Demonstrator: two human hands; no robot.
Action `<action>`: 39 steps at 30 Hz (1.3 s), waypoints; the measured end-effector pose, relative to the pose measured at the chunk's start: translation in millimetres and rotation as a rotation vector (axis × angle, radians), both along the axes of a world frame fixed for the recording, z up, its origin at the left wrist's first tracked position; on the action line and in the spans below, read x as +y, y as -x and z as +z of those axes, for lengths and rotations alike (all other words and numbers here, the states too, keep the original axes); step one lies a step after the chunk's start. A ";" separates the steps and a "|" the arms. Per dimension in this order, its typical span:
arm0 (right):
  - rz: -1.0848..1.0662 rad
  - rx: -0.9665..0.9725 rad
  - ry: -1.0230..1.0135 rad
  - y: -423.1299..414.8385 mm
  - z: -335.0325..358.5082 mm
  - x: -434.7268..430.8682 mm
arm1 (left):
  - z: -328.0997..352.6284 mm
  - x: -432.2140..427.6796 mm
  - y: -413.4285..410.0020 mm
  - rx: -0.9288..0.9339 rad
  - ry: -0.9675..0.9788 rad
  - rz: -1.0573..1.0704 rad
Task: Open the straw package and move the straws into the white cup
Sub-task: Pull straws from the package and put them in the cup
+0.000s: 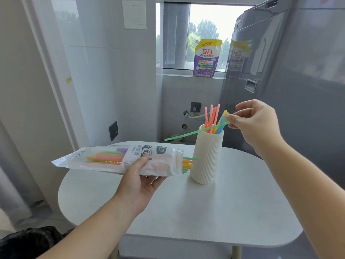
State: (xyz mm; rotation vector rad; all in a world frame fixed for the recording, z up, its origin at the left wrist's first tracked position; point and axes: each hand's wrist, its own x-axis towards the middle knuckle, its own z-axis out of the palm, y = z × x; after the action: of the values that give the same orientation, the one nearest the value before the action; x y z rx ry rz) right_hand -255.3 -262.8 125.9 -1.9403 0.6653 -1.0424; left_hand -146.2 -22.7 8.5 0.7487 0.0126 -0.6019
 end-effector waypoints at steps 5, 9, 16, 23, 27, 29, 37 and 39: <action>-0.083 -0.148 0.090 19.9 14.6 -5.6 | 1.3 -0.3 1.9 0.000 0.002 -0.005; -0.140 -0.248 0.166 41.5 34.3 -7.2 | 2.8 -4.9 5.7 -0.002 0.004 -0.018; -0.218 -0.270 0.331 79.7 60.3 -10.0 | 4.0 -24.0 20.9 0.023 0.015 -0.076; -0.264 -0.205 0.434 99.0 74.3 -8.2 | 3.6 -34.0 26.9 0.019 0.022 -0.092; -0.233 -0.150 0.442 83.1 67.0 -8.8 | 3.0 -31.3 25.1 0.008 0.014 -0.091; -0.215 -0.124 0.449 69.9 62.8 -8.6 | 2.7 -29.1 23.3 0.007 0.009 -0.086; -0.171 0.003 0.520 5.3 36.5 -4.7 | 1.7 -21.2 16.7 0.007 -0.003 -0.070; -0.154 0.024 0.536 -6.6 26.5 -3.2 | 1.1 -20.4 15.7 0.002 -0.008 -0.067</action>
State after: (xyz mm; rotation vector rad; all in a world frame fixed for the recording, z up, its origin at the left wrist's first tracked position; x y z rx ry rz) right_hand -248.7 -266.0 152.3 -2.3875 0.5956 -1.4019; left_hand -161.9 -43.2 9.5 0.7582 -0.0081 -0.6665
